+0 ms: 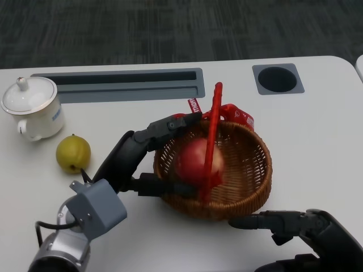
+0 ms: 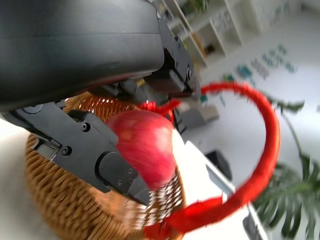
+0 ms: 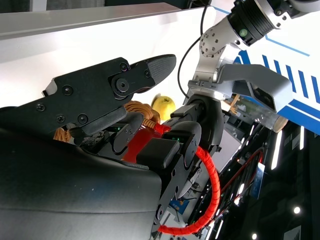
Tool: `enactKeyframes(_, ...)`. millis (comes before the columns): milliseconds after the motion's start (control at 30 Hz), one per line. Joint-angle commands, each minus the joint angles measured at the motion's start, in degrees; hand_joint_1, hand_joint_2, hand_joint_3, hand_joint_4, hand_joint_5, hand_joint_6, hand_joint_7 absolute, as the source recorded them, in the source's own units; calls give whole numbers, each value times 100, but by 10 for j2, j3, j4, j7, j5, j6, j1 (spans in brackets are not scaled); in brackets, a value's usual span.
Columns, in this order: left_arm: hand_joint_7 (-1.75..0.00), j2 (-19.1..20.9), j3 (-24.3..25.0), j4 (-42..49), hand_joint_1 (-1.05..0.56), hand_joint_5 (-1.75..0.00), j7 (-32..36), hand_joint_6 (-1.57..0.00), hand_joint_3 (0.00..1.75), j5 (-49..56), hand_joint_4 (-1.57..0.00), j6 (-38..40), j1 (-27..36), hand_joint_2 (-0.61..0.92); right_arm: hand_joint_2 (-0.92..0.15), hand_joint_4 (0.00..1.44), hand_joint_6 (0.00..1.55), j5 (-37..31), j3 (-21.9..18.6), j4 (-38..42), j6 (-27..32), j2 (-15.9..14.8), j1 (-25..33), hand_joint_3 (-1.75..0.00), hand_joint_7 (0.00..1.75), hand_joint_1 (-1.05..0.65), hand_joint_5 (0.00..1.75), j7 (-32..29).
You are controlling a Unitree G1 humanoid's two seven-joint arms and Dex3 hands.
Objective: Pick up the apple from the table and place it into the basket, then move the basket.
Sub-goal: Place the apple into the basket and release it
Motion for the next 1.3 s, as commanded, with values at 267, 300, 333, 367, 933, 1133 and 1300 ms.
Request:
enactKeyframes(267,-1,39,1,-56,-89,0,-93,-7,0,-52,0,20,-3,74,-88,81,75,12,0,12,-13,-2,-9,0,0,-50,0,-2)
enactKeyframes(300,-2,39,2,-65,-90,0,-93,-8,0,-55,0,19,0,74,-88,82,75,16,-1,15,-17,-1,-11,0,0,-50,1,-1)
enactKeyframes(333,-2,39,3,-74,-91,0,-94,-8,0,-59,0,17,3,74,-88,82,75,19,-3,20,-22,1,-14,0,0,-50,1,-1)
enactKeyframes(367,-2,39,4,-85,-90,0,-95,-10,0,-64,0,15,8,74,-88,83,76,22,-5,26,-29,2,-18,0,1,-50,1,-2)
enactKeyframes(933,-4,65,65,-265,-64,-7,-90,-48,1,-149,-49,28,164,77,-90,83,75,45,-27,38,-73,-63,-122,-1,0,-51,0,18)
enactKeyframes(1133,-4,82,89,-291,-64,-6,-85,-54,1,-146,-57,32,200,79,-90,84,75,27,-26,84,-82,-75,-164,0,1,-54,1,27)
enactKeyframes(1300,-5,93,102,-308,-61,-7,-96,-63,0,-160,-67,26,223,78,-92,82,75,-6,-23,173,-94,-69,-209,-1,0,-57,0,29)
